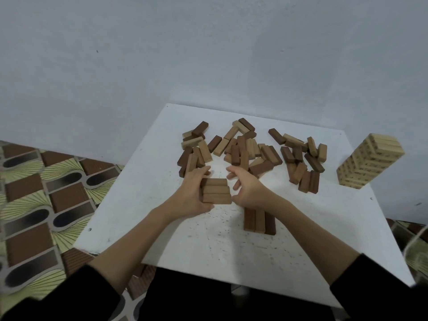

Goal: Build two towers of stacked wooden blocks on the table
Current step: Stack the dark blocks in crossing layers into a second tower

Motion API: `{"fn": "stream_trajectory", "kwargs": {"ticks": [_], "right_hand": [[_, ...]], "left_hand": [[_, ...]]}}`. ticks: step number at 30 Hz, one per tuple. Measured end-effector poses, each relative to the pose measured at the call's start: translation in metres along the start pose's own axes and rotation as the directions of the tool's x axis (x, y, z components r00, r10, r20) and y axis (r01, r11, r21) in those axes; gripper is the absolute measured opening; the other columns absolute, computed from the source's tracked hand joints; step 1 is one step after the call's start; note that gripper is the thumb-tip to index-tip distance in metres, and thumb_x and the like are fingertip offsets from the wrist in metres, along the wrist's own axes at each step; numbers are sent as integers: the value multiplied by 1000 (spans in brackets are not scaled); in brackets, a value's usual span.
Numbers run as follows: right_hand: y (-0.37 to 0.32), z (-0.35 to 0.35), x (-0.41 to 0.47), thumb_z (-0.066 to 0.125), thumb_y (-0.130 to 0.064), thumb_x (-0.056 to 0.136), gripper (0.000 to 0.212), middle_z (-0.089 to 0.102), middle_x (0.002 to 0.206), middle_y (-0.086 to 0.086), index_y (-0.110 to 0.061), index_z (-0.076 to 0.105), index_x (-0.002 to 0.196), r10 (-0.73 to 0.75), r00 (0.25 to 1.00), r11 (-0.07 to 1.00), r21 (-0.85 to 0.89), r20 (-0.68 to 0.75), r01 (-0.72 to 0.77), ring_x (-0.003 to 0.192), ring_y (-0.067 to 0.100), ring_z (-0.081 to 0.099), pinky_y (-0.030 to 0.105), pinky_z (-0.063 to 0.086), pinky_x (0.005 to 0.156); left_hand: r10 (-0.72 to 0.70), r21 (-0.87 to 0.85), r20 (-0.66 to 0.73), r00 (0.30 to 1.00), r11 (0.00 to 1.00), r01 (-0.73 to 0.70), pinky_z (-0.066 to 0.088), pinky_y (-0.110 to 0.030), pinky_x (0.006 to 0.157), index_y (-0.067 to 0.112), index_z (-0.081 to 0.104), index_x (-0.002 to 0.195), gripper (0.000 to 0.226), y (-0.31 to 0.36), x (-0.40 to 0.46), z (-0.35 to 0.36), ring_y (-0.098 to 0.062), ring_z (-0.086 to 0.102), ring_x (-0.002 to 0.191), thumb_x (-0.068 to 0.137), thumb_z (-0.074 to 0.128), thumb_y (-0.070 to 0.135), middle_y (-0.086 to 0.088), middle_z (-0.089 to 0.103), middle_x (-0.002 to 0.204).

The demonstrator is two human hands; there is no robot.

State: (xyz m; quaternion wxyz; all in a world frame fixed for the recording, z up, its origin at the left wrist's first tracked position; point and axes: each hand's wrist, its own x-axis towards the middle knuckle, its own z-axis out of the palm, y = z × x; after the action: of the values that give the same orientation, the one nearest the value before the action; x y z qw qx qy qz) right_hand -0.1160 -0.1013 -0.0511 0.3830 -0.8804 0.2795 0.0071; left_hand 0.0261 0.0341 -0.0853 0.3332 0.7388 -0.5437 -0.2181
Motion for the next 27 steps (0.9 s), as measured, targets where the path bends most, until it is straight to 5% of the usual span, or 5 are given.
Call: {"fn": "stream_trajectory", "kwargs": {"ticks": [12,24,27], "right_hand": [[2,6,-1,77,-8,73,85,37,136,10,-8,28,142,-158,987,985,-70,-24,156,78,7,45,3,41,59],[0,6,2,79,-13,72,91,33,139,10,-9,24,144,-189,982,975,-109,27,191,95,6,36,-1,37,62],[-3,4,5,78,-16,73,93,36,138,8,-11,20,145,-188,979,965,-173,74,198,98,7,33,9,34,69]], "left_hand": [[-4,-90,-29,1000,996,1,42,-29,100,14,25,144,96,-3,-1,3,-16,42,117,67,82,12,0,44,123],[-19,-146,-6,1000,989,18,42,-33,103,18,25,144,98,-4,-4,1,-14,46,118,61,76,28,3,45,125],[-31,-147,0,1000,989,30,41,-32,104,19,26,144,97,-5,-5,-1,-13,47,118,61,76,28,4,47,124]]}}
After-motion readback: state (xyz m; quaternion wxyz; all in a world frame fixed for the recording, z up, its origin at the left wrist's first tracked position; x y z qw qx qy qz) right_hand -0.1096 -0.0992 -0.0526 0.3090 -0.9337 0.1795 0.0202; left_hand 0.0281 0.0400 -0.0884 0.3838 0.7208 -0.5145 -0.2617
